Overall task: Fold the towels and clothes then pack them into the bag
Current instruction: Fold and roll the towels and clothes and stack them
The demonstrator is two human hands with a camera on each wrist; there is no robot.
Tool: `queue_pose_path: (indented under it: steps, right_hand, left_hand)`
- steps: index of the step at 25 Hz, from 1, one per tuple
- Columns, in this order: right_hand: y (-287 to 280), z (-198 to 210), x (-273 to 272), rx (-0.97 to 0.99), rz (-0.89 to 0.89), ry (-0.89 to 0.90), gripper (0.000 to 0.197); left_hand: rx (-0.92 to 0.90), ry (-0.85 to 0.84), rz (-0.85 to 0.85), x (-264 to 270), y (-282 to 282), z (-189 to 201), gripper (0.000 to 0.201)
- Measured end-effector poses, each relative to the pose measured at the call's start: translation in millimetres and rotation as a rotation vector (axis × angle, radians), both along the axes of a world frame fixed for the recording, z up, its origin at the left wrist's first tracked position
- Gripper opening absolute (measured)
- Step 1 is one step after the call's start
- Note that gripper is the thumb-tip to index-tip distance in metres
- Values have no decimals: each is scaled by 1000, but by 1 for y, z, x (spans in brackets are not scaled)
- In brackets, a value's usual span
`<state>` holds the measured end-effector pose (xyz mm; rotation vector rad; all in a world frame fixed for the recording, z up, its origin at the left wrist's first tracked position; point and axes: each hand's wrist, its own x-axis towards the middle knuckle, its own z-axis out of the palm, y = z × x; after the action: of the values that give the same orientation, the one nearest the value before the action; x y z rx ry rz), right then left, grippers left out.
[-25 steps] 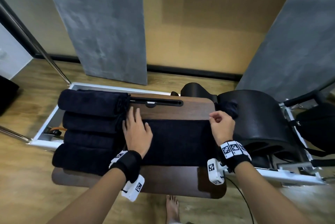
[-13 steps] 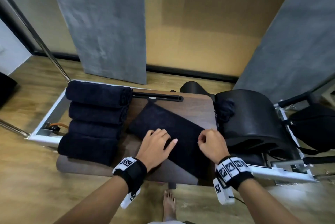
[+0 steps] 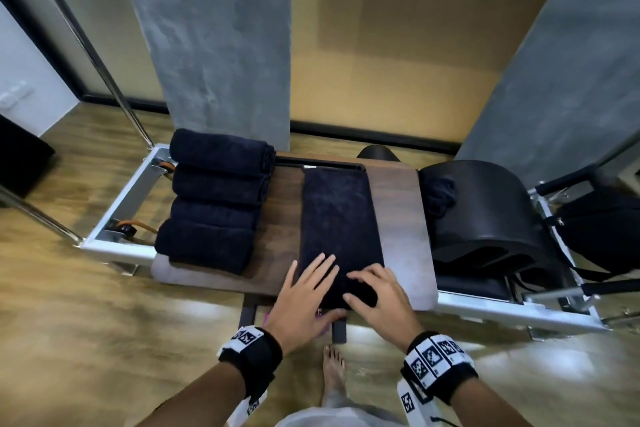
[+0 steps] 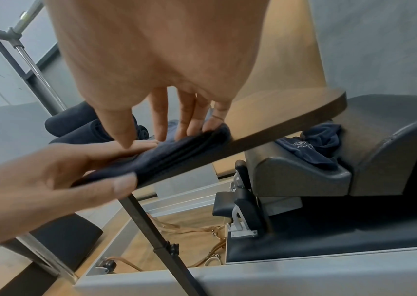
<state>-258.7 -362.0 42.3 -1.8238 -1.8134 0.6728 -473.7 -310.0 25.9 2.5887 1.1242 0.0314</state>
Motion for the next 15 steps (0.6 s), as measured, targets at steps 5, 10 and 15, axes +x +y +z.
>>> queue_pose_path:
  steps: [5,10,15]
  right_hand:
    - [-9,-2,-1,15,39,-87,66]
    - [-17,-4,3,69,118,-356,62]
    - [-22,-2,5,150,95,-424,42]
  left_hand:
    - [56,-109,-42,-23,-2,5,66]
    - [235,-330,-15,-34,-3,-1,33]
    - [205,-377,45,-39,2,1,19]
